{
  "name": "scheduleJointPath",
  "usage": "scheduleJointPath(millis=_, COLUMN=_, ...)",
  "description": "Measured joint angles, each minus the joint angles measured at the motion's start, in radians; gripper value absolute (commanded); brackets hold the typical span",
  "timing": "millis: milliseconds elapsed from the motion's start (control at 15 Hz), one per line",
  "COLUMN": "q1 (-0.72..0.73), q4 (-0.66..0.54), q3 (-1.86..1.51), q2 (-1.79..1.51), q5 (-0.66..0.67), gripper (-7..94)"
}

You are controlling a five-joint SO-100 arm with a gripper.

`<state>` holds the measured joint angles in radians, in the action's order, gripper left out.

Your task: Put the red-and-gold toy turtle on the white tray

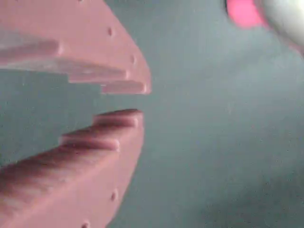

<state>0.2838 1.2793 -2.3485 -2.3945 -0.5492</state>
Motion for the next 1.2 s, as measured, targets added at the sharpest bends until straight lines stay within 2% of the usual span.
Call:
scheduleJointPath(millis=267, q1=0.16, q4=0.153, q3=0.284, q2=0.241, q5=-0.084, gripper=0)
scheduleJointPath(millis=600, q1=0.382, q4=0.207, q3=0.469, q2=0.474, q5=-0.242, gripper=0)
scheduleJointPath(millis=800, q1=0.428, q4=0.233, q3=0.557, q2=0.617, q5=-0.331, gripper=0)
scheduleJointPath(millis=1200, q1=0.419, q4=0.229, q3=0.598, q2=0.637, q5=-0.388, gripper=0)
